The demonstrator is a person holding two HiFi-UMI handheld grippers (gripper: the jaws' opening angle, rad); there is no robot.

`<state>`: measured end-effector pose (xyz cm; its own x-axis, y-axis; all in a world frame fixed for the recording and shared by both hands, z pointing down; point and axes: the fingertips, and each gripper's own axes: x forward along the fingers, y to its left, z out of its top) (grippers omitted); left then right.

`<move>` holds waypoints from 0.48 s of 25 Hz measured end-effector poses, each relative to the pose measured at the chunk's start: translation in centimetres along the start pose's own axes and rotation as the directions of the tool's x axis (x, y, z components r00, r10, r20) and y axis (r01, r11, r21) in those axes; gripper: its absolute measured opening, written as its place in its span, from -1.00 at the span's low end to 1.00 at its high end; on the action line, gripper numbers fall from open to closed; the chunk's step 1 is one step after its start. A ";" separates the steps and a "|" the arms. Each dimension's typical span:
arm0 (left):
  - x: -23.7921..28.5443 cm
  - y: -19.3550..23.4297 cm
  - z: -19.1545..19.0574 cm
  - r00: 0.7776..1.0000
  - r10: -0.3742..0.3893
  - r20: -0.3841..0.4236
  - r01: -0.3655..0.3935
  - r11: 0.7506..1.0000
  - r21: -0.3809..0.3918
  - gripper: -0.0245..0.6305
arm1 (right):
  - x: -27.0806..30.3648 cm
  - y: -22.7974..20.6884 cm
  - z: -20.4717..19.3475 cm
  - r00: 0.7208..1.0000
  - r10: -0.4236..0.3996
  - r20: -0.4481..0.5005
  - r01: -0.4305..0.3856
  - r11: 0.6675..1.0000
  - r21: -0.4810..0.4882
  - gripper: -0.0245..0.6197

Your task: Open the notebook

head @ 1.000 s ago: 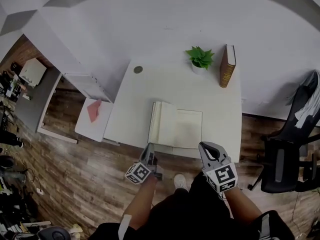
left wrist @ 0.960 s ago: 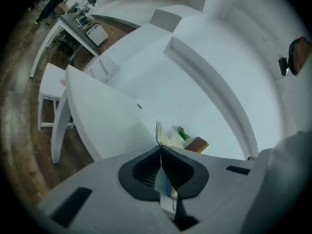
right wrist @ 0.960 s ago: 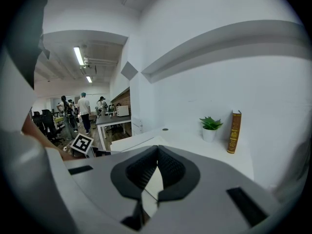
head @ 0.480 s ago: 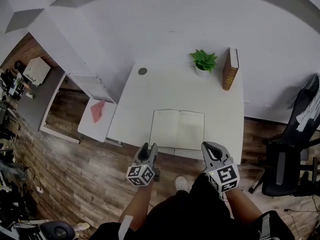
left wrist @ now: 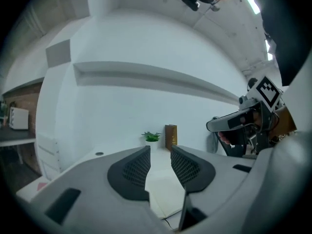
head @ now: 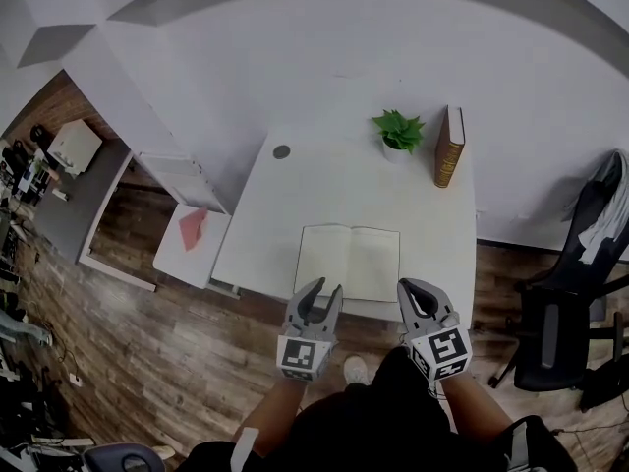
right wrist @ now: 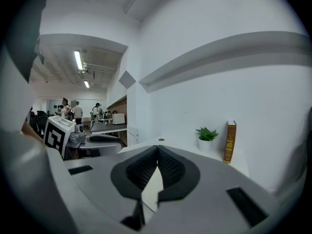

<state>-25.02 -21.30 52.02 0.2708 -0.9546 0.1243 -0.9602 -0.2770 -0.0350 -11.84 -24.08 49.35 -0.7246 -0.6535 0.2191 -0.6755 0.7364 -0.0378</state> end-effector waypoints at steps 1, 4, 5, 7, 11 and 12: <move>0.0 -0.4 0.4 1.000 -0.004 0.004 0.004 1.000 0.022 -0.56 | -0.1 -0.1 0.0 1.000 -0.007 0.002 0.007 1.000 0.001 -0.93; -0.1 -1.4 1.1 1.000 -0.019 0.007 0.018 0.999 0.051 -0.90 | -0.5 -0.4 0.3 0.999 -0.030 0.015 0.030 1.000 0.003 -0.93; -0.2 -1.8 1.2 0.999 -0.036 0.006 0.035 0.998 0.058 -0.91 | -0.7 -0.5 0.4 0.999 -0.039 0.024 0.039 0.999 0.003 -0.93; -0.3 -2.7 1.5 0.997 -0.070 0.010 0.069 0.995 0.067 -0.91 | -1.0 -0.8 0.7 0.997 -0.066 0.036 0.066 0.998 -0.007 -0.93; -0.3 -3.4 1.8 0.996 -0.089 0.014 0.088 0.994 0.059 -0.91 | -1.5 -1.5 0.9 0.991 -0.134 0.028 0.135 0.988 -0.076 -0.93; -0.3 -3.5 1.8 0.996 -0.089 0.014 0.088 0.994 0.058 -0.91 | -1.7 -1.6 1.0 0.990 -0.139 0.029 0.141 0.986 -0.086 -0.93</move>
<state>-21.65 -20.20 50.35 0.3561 -0.9275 0.1134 -0.9271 -0.3659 -0.0815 -9.72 -24.31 48.08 -0.6274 -0.7541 0.1941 -0.7565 0.6494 0.0772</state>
